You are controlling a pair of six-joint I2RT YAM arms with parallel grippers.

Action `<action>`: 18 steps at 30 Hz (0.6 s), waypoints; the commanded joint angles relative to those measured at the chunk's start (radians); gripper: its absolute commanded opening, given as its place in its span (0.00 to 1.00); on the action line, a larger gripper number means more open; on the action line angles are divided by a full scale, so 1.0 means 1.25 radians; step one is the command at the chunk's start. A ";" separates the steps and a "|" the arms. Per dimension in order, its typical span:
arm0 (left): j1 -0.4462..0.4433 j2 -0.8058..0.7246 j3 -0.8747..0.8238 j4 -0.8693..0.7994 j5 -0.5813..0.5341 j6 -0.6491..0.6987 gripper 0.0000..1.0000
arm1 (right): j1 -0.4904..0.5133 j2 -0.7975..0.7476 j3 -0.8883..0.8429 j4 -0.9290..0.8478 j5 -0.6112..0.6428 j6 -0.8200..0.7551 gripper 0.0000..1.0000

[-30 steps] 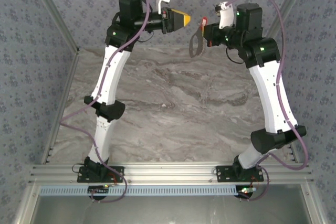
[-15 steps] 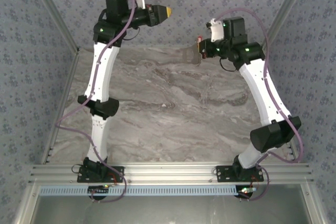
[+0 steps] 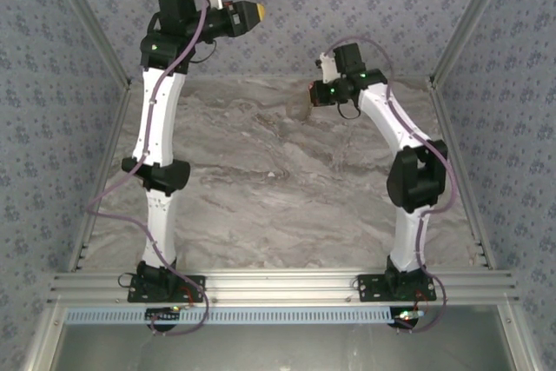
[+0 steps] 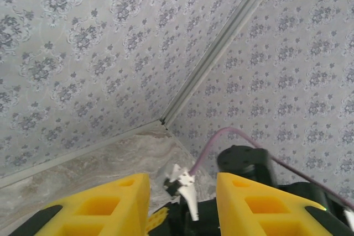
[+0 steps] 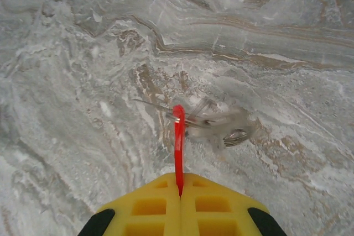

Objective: Put the keys on the keyring

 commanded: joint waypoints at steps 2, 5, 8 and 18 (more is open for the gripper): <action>0.010 -0.049 0.012 -0.014 0.001 -0.007 0.37 | 0.018 0.040 0.057 0.012 -0.011 0.006 0.00; 0.011 -0.048 0.011 -0.021 0.002 -0.001 0.37 | 0.034 0.039 0.001 0.029 -0.004 0.016 0.00; 0.012 -0.045 0.011 -0.026 0.007 0.003 0.37 | 0.050 0.011 -0.086 0.065 0.003 0.033 0.00; 0.013 -0.036 0.011 -0.026 0.028 -0.007 0.37 | 0.103 -0.107 -0.366 0.143 0.013 0.083 0.00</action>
